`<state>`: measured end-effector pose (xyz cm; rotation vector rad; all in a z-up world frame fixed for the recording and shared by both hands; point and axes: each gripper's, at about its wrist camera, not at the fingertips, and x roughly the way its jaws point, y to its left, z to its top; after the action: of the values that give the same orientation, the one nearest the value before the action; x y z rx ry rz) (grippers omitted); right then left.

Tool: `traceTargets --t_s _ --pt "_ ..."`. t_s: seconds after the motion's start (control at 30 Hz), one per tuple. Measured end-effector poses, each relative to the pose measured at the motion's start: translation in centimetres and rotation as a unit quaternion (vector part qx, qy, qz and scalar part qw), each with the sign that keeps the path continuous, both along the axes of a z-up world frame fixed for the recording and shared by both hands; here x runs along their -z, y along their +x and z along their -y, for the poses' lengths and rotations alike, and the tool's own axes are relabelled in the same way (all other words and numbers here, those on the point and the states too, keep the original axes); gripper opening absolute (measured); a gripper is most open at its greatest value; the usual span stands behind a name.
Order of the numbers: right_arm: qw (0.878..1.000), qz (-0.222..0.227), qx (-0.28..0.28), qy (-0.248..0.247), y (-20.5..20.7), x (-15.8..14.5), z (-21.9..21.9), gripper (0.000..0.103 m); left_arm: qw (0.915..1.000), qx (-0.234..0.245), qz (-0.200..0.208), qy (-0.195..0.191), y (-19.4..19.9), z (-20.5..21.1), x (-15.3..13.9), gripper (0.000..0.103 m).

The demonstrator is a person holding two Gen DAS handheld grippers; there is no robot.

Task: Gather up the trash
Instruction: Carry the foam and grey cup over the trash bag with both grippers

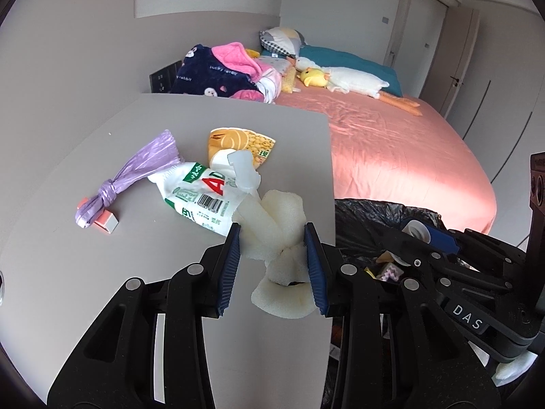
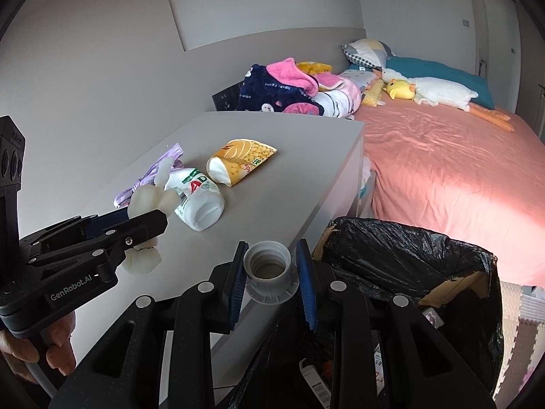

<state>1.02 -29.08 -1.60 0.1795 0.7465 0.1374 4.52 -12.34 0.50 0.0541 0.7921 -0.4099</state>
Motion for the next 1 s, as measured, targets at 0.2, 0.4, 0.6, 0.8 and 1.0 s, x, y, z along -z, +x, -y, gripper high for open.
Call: traceTargets --t_s 0.2,0.4,0.6,0.8,1.0 --pt "1.000 0.008 0.013 -0.001 -1.4 -0.6 0.7 0.030 0.9997 0.024 0.006 -0.003 -1.1 1.1 -0.6 0.036" --pt "0.999 0.015 0.030 0.004 -2.7 -0.9 1.8 0.030 0.9986 0.052 0.003 -0.008 -2.0 2.5 -0.6 0.036" --pt "0.999 0.014 0.044 0.003 -3.5 -0.8 2.8 0.030 0.9975 0.069 0.005 -0.007 -2.6 3.5 -0.8 0.037" --pt "0.998 0.015 0.056 -0.001 -4.4 -0.7 3.6 0.030 0.9966 0.081 0.004 -0.006 -3.0 4.3 -0.8 0.037" --pt "0.997 0.016 0.071 -0.001 -4.9 -0.9 4.5 0.030 0.9953 0.096 0.004 -0.007 -3.5 4.9 -0.8 0.037"
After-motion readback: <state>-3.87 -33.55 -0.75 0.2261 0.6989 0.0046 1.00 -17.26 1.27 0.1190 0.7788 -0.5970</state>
